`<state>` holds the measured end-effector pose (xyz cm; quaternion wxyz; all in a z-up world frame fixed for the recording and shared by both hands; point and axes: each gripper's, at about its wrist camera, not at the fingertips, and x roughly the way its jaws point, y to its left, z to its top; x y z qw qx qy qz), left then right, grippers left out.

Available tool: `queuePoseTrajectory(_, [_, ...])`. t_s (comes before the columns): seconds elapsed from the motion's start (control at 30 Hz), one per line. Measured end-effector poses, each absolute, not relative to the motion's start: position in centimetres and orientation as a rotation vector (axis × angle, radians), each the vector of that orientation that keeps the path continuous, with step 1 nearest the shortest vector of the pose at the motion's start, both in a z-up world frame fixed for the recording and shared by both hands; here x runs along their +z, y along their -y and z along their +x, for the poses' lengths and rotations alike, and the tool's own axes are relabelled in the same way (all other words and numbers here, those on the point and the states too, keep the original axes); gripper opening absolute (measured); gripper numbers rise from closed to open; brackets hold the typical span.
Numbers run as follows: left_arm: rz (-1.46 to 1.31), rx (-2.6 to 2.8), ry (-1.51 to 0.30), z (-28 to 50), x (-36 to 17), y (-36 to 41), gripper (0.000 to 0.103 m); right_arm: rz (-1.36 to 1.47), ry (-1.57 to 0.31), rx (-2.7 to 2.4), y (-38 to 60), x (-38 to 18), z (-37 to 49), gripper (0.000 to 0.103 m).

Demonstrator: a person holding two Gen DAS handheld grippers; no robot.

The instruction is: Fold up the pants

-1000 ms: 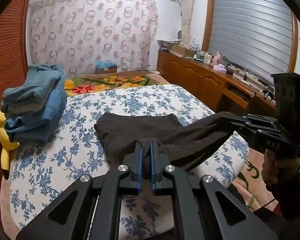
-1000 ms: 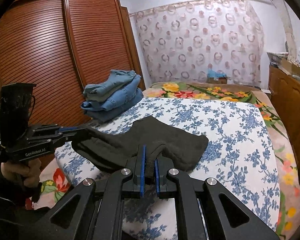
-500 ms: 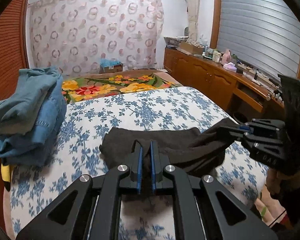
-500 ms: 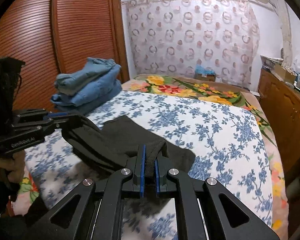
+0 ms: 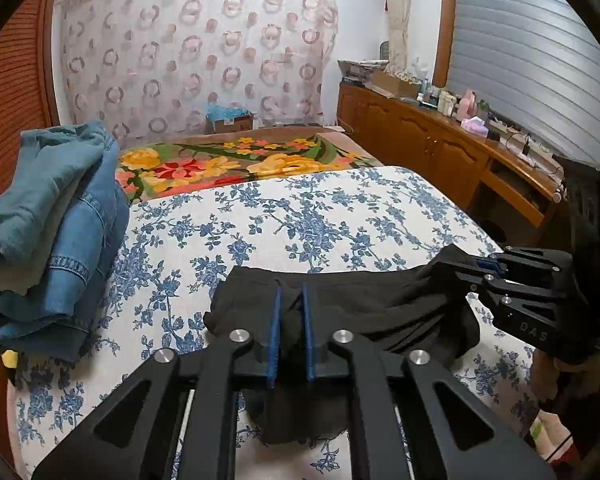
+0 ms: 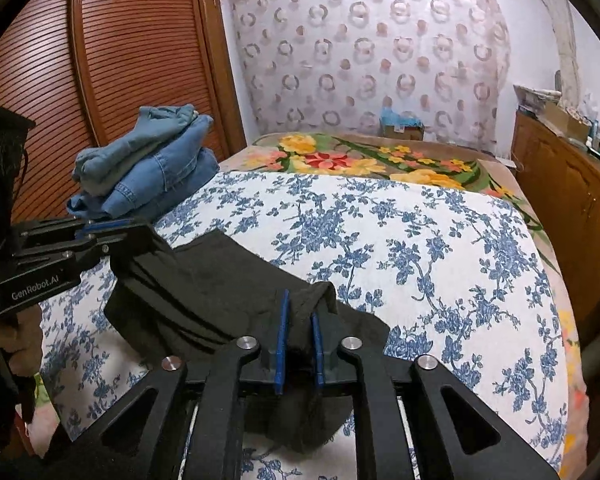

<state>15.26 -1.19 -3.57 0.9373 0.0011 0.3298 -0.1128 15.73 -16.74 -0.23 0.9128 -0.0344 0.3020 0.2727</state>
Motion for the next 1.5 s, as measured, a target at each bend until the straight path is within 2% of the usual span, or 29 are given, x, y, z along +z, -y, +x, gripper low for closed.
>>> queuePoseTrajectory(0.07, [0.001, -0.225, -0.67, 15.0, -3.5, 0.9, 0.024, -0.057, -0.609, 0.568, 17.2, -0.1, 15.6, 0.022])
queuePoseTrajectory(0.1, [0.002, -0.221, -0.667, 14.9, -3.6, 0.9, 0.037, -0.056, -0.606, 0.56, 17.4, 0.0, 15.6, 0.029])
queuePoseTrajectory(0.13, [0.003, -0.218, -0.664, 14.8, -3.6, 0.7, 0.049, -0.06, -0.602, 0.545, 17.6, 0.0, 15.7, 0.032])
queuePoseTrajectory(0.17, [-0.002, -0.222, -0.658, 14.6, -3.6, 0.6, 0.052, -0.061, -0.593, 0.533, 17.8, 0.0, 15.6, 0.034])
queuePoseTrajectory(0.3, [-0.019, -0.22, -0.663, 13.9, -4.1, -0.1, 0.055, -0.064, -0.575, 0.514, 18.9, 0.3, 14.7, 0.04])
queuePoseTrajectory(0.73, [-0.007, -0.229, -0.778, 11.7, -9.2, -0.6, 0.055, -0.1, -0.704, 0.598, 19.9, -3.6, 11.9, 0.04])
queuePoseTrajectory(0.93, [0.035, -0.233, -0.806, 12.2, -10.0, 0.4, 0.055, -0.115, -0.751, 0.616, 19.0, -4.0, 13.2, 0.03])
queuePoseTrajectory(1.0, [0.039, -0.235, -0.804, 12.2, -10.0, 0.6, 0.054, -0.112, -0.761, 0.618, 19.0, -4.2, 13.5, 0.023])
queuePoseTrajectory(1.07, [0.034, -0.248, -0.803, 12.3, -10.0, 0.7, 0.046, -0.107, -0.767, 0.624, 19.2, -4.4, 13.7, 0.02])
queuePoseTrajectory(1.13, [0.026, -0.255, -0.807, 12.5, -10.1, 0.7, 0.028, -0.106, -0.768, 0.631, 19.2, -4.5, 13.6, 0.015])
queuePoseTrajectory(1.17, [0.028, -0.256, -0.812, 12.7, -10.2, 0.8, 0.027, -0.106, -0.764, 0.633, 19.2, -4.5, 13.7, 0.013])
queuePoseTrajectory(1.23, [0.026, -0.263, -0.811, 12.7, -10.1, 0.9, 0.016, -0.114, -0.751, 0.626, 19.1, -4.4, 13.6, 0.01])
queuePoseTrajectory(1.5, [-0.01, -0.317, -0.782, 9.1, -8.2, 1.0, 0.013, -0.081, -0.71, 0.636, 20.9, -3.3, 10.8, 0.009])
